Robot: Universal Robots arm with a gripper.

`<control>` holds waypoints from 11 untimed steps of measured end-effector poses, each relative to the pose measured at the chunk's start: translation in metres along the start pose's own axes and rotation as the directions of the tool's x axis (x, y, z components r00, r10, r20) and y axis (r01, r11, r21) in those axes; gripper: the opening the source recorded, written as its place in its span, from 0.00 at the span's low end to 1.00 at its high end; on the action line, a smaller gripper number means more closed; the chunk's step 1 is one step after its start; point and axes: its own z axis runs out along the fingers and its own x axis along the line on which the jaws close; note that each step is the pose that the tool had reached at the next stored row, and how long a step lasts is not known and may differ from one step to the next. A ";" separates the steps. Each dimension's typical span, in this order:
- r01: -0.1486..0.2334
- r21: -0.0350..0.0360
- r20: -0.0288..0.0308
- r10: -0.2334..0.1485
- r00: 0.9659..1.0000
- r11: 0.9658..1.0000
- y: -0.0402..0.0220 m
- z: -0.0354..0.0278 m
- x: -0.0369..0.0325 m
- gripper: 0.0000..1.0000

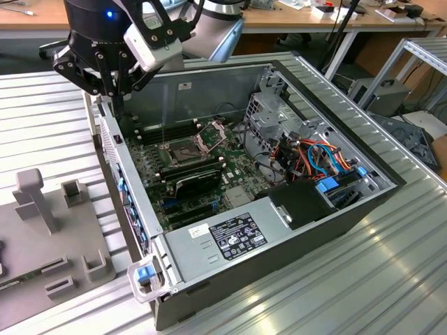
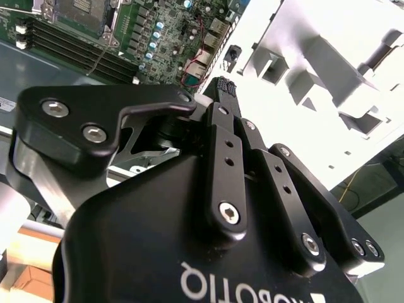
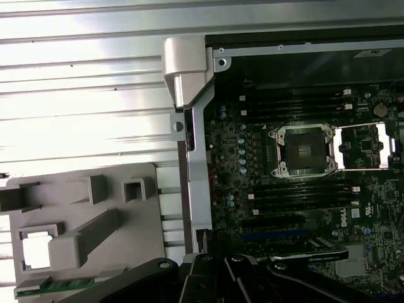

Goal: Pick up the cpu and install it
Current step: 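Reach for the cpu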

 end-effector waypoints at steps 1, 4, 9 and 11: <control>0.000 0.000 0.000 0.000 1.000 1.000 -0.0001 0.0000 0.0007 0.11; 0.000 0.000 0.000 0.000 1.000 1.000 -0.0002 0.0000 0.0029 0.11; 0.000 0.000 0.000 0.000 1.000 1.000 -0.0006 0.0001 0.0074 0.11; 0.000 0.000 0.000 0.000 1.000 1.000 -0.0008 0.0001 0.0100 0.11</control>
